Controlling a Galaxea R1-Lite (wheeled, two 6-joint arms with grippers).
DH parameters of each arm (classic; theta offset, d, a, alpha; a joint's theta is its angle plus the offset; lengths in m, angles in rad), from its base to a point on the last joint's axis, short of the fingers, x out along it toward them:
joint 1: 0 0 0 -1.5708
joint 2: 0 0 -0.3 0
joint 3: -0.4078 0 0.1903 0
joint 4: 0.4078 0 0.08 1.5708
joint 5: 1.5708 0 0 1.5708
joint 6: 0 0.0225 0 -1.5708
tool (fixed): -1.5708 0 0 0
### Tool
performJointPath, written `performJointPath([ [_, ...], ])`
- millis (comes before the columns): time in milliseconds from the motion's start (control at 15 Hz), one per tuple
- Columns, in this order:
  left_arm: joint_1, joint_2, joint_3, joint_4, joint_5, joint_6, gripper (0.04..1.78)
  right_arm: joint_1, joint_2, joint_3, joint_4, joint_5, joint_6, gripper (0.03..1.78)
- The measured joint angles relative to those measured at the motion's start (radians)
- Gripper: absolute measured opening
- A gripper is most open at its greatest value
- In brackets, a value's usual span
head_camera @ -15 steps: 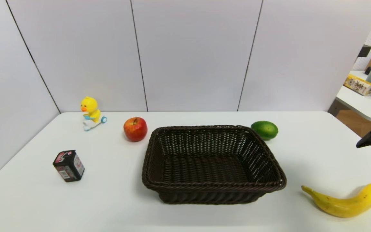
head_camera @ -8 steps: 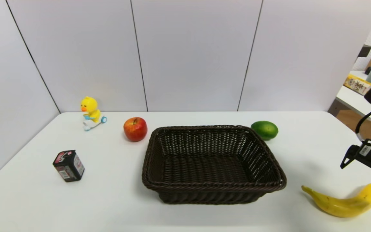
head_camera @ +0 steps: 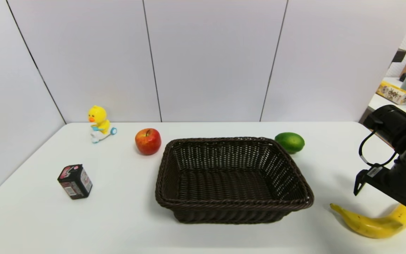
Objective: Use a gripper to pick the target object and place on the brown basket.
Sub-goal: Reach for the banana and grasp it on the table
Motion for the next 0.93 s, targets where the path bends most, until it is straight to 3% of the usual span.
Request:
performJointPath([
  [200,0.0,0.0,0.0,0.0,0.0,0.0,1.69,-0.004,0.023,0.003,0.001,0.035,0.025,1.71],
  [933,0.0,0.0,0.0,0.0,0.0,0.0,1.69,-0.03,0.066,0.042,0.014,0.06,0.054,1.71],
])
